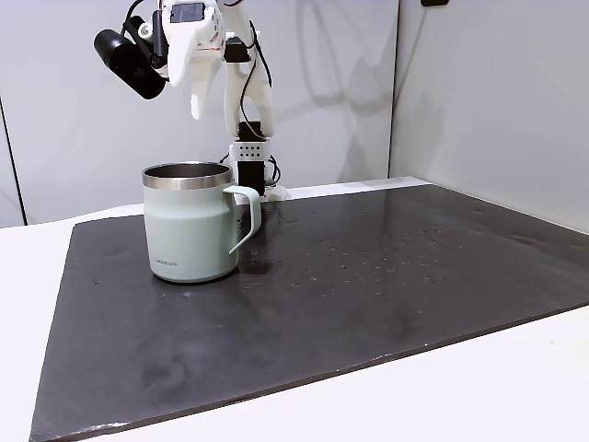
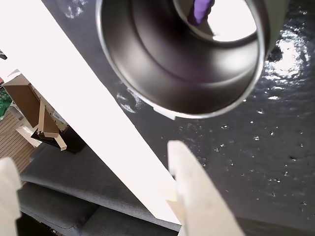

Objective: Grasp a pengrip and put it in the cup.

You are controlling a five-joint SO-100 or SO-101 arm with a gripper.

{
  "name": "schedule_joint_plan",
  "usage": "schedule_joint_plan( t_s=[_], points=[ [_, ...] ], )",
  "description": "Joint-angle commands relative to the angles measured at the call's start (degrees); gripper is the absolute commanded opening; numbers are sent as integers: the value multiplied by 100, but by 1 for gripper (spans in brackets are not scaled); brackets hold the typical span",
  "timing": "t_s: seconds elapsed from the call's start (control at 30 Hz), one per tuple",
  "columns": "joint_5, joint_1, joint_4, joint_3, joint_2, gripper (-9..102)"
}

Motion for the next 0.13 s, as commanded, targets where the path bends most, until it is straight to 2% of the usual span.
schedule_joint_plan(
  t_s=[0.0, 0.1],
  points=[
    [-79, -44, 44, -132, 220, 30],
    [-79, -79, 44, -141, 237, 30]
  ],
)
